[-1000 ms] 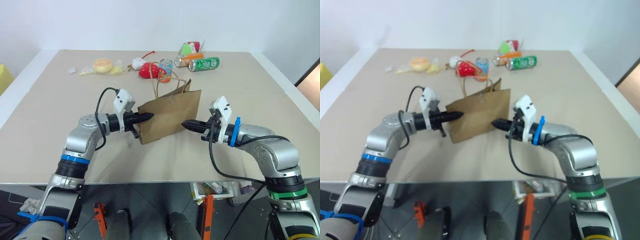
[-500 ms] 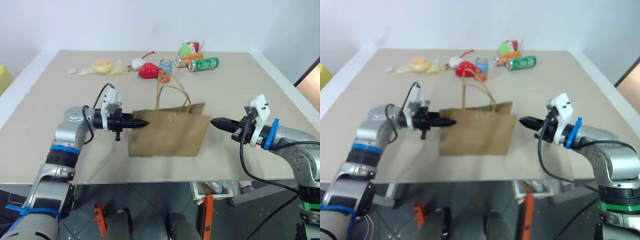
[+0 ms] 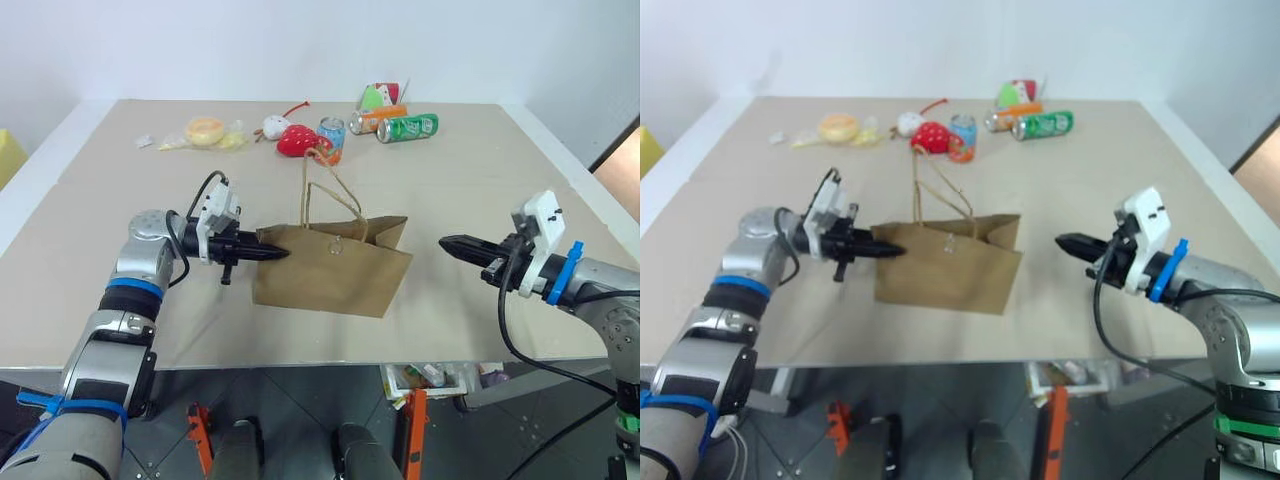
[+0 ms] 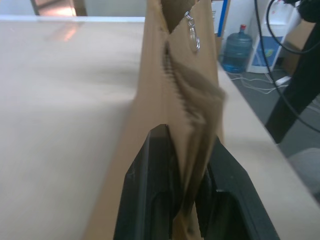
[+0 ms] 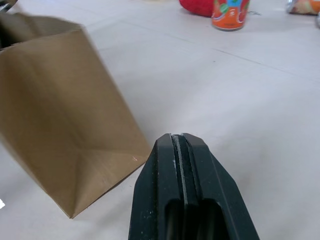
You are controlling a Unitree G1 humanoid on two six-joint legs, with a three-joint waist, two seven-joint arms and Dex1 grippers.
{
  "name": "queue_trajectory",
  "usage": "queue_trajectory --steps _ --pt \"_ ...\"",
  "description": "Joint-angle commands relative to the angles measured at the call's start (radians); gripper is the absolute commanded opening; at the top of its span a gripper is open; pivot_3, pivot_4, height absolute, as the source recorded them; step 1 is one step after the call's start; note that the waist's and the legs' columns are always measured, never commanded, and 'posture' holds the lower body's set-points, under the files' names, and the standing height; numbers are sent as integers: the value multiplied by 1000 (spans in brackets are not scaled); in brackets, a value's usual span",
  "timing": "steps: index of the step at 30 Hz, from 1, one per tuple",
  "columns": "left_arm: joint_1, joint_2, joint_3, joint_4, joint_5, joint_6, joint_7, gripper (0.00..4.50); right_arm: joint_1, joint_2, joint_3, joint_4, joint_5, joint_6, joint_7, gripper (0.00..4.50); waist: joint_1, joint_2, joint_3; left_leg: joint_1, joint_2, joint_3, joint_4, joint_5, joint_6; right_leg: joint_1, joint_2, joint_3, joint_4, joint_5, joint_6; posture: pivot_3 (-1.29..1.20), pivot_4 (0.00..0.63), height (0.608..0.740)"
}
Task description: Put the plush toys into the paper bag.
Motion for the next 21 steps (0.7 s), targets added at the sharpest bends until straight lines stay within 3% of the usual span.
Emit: queue_trajectory --steps 1,4,5,6,9,13,17,21 --pt "-10 40 40 -59 -32 117 22 1198 2 -19 -33 -36 11 -8 -6 0 0 0 0 0 0 0 0 0 0 0 0 0 0 0 0 0 150 740" --pt "-9 39 83 -91 -56 155 83 2372 -7 -15 -23 -17 6 -17 -4 0 -1 0 0 0 0 0 0 0 0 0 0 0 0 0 -2 0 150 740" --pt "-14 39 107 -108 -78 184 106 2461 -11 -16 -21 -9 3 -20 -1 0 0 0 0 0 0 0 0 0 0 0 0 0 0 0 -2 0 150 740" --pt "-21 52 128 -127 -102 246 126 3069 -15 -17 -21 2 1 -24 2 0 0 0 0 0 0 0 0 0 0 0 0 0 0 0 -2 0 150 740" --pt "-23 97 149 -174 -144 410 145 3069 -17 -22 -26 20 -3 -32 9 0 -2 0 0 0 0 0 0 0 0 0 0 0 0 0 0 0 150 740" --pt "39 248 192 -269 -209 681 168 3069 1 -47 -53 64 -13 -48 24 0 -5 0 0 1 1 0 0 0 0 -1 1 0 1 0 0 0 150 740" --pt "104 319 274 -296 -226 798 316 3069 52 -69 -61 112 -38 -75 40 0 -4 0 0 2 1 -1 -2 0 0 0 1 -1 1 -2 -2 0 150 740" --pt "229 330 392 -361 -244 806 443 3069 110 -59 -95 128 -32 -96 43 0 1 0 0 2 1 -1 -1 0 0 1 0 -2 1 -3 -4 0 150 740"
